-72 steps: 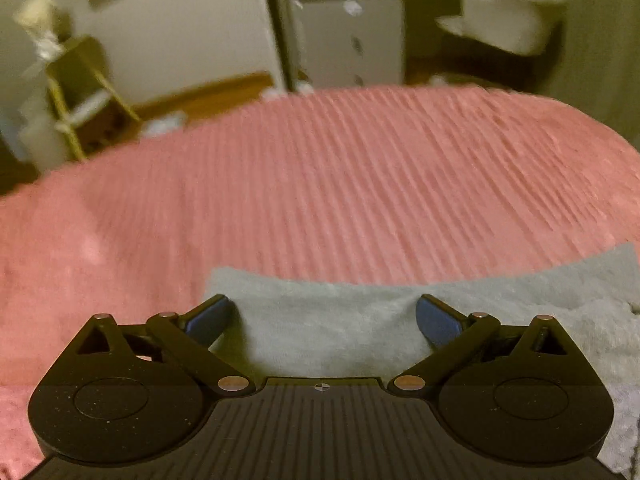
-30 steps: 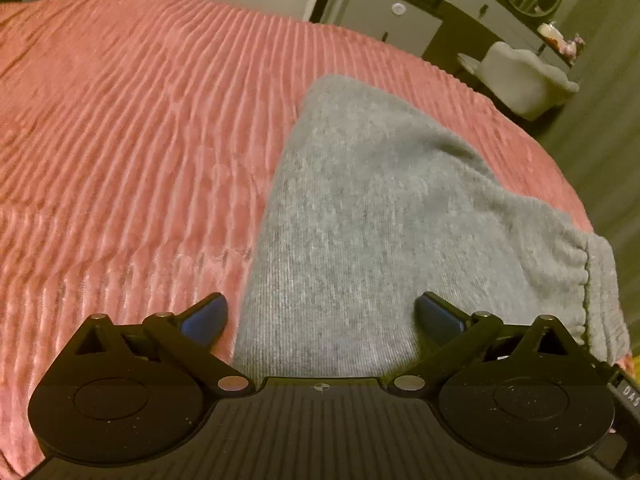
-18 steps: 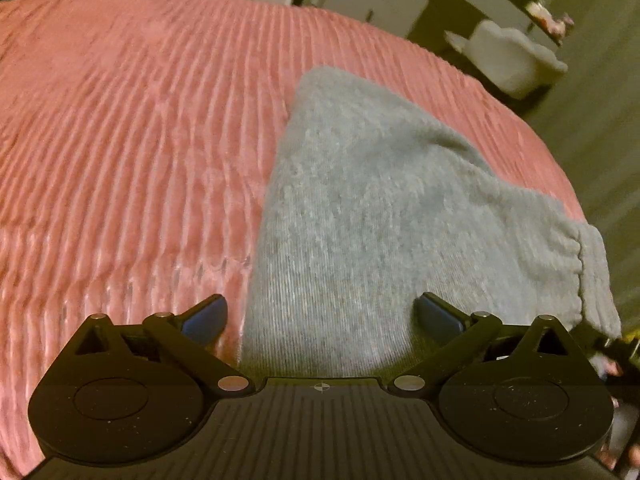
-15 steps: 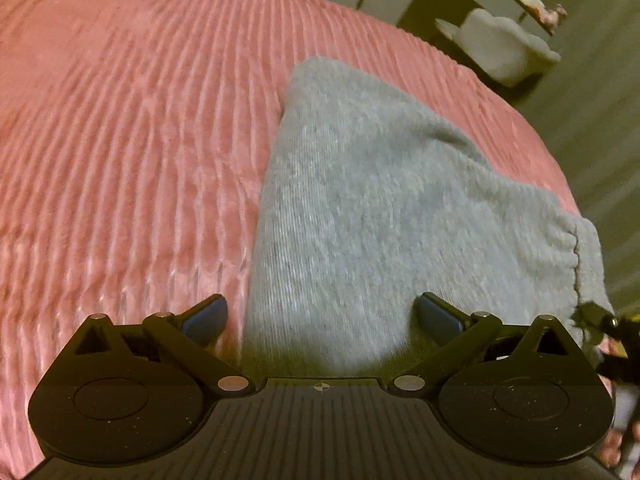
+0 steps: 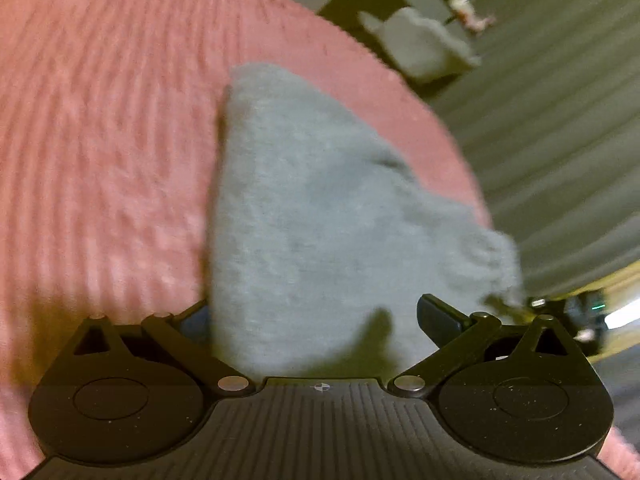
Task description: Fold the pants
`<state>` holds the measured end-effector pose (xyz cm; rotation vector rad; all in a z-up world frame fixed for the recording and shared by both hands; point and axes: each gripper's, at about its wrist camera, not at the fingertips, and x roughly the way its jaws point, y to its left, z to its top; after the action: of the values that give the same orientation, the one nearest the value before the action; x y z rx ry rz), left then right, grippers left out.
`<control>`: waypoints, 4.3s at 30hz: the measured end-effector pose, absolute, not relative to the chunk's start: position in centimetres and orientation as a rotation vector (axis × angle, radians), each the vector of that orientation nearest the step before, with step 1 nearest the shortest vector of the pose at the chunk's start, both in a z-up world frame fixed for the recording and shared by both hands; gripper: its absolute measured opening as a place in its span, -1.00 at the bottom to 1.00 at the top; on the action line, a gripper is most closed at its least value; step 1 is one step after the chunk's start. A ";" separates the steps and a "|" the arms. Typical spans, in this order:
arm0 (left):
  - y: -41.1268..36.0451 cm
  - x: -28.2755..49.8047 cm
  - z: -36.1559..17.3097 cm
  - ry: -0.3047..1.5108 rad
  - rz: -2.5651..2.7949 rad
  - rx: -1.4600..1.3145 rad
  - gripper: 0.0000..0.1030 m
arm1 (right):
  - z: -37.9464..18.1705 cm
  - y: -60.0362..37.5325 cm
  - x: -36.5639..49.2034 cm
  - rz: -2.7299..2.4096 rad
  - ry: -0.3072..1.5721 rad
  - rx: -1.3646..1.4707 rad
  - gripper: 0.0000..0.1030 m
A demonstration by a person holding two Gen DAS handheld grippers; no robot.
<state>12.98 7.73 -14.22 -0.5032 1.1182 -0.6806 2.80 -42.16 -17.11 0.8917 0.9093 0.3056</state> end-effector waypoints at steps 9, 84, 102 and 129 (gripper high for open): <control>6.1 13.3 -14.5 1.118 -0.749 -0.431 1.00 | -19.7 -44.6 3.7 0.451 0.903 1.080 0.96; 9.2 20.9 -6.9 0.815 -0.319 -0.284 0.38 | -8.0 -32.4 14.8 -0.052 0.601 0.237 0.96; 9.3 14.6 -9.2 0.934 -0.208 -0.146 0.46 | -8.6 -26.8 12.0 -0.334 0.694 -0.140 0.95; 5.5 1.3 -4.9 0.942 -0.152 -0.081 0.88 | -7.8 -20.5 -4.2 -0.201 1.003 0.070 0.95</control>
<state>1.35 5.49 -4.92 -0.0814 0.9425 -0.1522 -4.17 -20.53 -7.78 0.0700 1.0030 -0.2011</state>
